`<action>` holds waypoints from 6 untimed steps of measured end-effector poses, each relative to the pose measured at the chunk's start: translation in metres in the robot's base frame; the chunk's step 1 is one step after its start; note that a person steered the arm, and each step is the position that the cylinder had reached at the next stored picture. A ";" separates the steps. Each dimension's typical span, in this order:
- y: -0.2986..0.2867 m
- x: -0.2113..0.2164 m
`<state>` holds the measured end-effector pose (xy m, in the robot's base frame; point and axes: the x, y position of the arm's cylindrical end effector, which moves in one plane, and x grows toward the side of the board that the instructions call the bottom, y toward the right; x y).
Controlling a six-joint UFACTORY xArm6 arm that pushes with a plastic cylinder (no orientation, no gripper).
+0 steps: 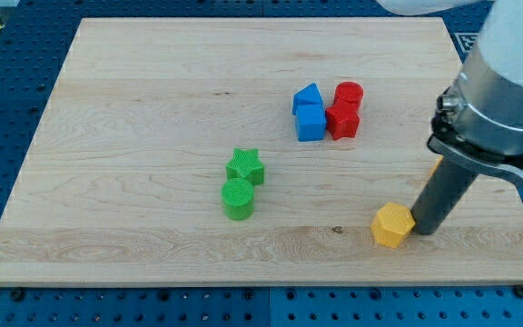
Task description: Slide the yellow hexagon vertically below the red star
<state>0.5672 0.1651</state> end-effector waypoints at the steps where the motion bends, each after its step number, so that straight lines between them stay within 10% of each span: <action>1: -0.012 0.000; 6: -0.011 0.012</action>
